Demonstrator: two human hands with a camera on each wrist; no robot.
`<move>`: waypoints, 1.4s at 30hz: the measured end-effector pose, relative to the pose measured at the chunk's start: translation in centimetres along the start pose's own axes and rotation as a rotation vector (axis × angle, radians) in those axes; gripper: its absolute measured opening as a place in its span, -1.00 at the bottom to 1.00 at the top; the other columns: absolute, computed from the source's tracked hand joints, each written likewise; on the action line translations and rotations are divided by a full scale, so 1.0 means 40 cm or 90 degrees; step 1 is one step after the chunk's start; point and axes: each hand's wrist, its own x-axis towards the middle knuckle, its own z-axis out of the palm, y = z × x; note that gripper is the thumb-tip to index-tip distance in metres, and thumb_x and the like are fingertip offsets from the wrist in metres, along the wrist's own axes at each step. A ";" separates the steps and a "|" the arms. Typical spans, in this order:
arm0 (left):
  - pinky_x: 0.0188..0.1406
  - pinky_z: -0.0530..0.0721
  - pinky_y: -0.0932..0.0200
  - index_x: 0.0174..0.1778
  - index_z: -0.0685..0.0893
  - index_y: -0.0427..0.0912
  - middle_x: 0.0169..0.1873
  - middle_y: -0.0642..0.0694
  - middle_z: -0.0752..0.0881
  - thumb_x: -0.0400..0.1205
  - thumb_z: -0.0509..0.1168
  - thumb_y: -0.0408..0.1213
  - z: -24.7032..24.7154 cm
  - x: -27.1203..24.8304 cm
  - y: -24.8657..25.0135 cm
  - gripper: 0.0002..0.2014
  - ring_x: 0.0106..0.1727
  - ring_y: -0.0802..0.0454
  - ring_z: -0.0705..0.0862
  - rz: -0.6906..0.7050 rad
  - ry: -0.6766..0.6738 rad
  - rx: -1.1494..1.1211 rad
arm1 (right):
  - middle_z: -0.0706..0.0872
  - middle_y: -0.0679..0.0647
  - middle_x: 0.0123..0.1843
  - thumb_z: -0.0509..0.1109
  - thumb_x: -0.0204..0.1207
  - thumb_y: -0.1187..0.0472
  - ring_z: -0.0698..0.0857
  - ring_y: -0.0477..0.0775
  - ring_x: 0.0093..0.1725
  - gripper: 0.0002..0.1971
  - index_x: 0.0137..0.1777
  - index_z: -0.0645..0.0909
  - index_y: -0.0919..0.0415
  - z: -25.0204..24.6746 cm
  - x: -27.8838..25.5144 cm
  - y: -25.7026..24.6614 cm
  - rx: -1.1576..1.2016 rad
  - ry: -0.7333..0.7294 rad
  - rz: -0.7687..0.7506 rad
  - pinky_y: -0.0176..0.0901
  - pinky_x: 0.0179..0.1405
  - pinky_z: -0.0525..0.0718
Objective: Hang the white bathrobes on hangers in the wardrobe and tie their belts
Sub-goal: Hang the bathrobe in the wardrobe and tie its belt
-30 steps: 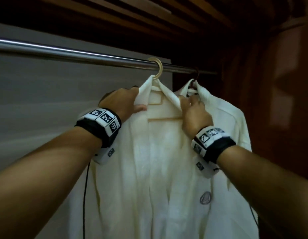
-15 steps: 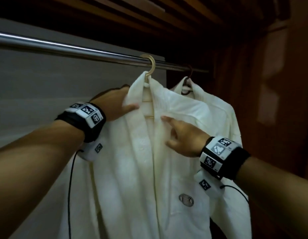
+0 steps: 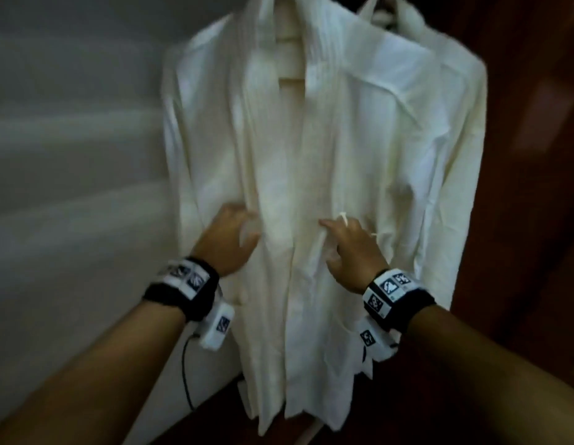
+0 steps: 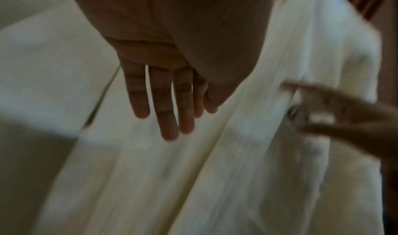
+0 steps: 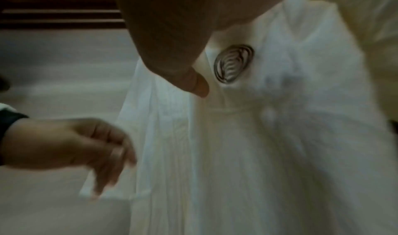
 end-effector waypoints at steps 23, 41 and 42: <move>0.36 0.45 0.28 0.64 0.21 -0.02 0.55 0.03 0.37 0.27 0.53 0.30 0.516 -0.242 0.171 0.08 0.50 0.12 0.41 -0.228 -0.272 -0.323 | 0.78 0.27 0.01 0.19 0.49 0.63 0.77 0.13 -0.03 -0.65 0.15 0.67 0.39 0.068 -0.216 0.071 0.550 -0.181 0.154 -0.11 0.08 0.74; -0.08 0.53 0.25 0.05 0.70 -0.11 -0.06 -0.15 0.79 0.64 0.12 0.05 0.440 -0.228 0.052 -0.64 0.00 -0.14 0.75 -0.203 -0.250 -0.100 | 0.78 0.10 -0.18 0.43 0.52 -0.09 0.76 0.04 -0.23 -0.68 0.05 0.61 0.16 0.244 -0.316 0.062 0.354 -0.299 0.404 -0.08 -0.12 0.72; -0.15 0.58 0.21 -0.04 0.69 -0.11 -0.19 -0.15 0.78 0.67 0.12 0.01 0.435 -0.219 0.052 -0.68 -0.09 -0.15 0.76 -0.217 -0.261 -0.077 | 0.78 0.12 -0.20 0.48 0.50 -0.04 0.76 0.04 -0.28 -0.71 0.05 0.57 0.12 0.215 -0.321 0.046 0.403 -0.257 0.408 0.00 -0.16 0.77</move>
